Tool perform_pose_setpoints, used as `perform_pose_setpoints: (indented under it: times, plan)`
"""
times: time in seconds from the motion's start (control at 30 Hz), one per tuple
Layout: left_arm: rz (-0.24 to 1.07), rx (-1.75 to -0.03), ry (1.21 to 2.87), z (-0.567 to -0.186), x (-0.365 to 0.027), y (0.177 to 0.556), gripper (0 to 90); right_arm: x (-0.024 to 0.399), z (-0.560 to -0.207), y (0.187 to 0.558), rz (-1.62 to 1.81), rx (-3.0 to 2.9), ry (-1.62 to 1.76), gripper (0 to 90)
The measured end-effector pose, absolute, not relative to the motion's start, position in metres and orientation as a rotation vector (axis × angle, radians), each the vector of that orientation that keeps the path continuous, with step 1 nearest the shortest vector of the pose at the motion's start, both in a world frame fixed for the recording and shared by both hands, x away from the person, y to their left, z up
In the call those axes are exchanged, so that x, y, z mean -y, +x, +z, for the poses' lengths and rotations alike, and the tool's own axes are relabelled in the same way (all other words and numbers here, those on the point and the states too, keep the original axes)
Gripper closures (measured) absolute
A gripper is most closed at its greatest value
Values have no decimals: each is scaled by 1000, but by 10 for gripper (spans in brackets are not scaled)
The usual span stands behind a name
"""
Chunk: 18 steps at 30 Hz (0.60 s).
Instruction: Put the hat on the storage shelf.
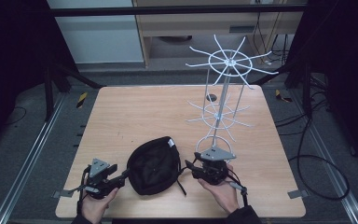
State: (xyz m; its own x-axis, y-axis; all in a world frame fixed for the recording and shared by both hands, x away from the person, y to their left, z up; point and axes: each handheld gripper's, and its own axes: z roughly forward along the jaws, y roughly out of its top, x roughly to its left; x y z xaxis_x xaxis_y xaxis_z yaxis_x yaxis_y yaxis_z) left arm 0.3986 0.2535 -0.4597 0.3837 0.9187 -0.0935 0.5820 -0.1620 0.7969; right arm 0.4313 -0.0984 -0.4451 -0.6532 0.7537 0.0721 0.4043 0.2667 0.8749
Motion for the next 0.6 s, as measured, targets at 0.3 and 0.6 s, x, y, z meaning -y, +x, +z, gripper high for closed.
perform_pose_setpoints:
  times: [0.3,0.6]
  plan:
    - [526,-1298,1947,-469,-241,400,429,73,-451,456,1305,-2196,1094,534]
    - [485,-1312,1968,-475,-236,403,464,52,-462,482,1257,-2239,1129,538]
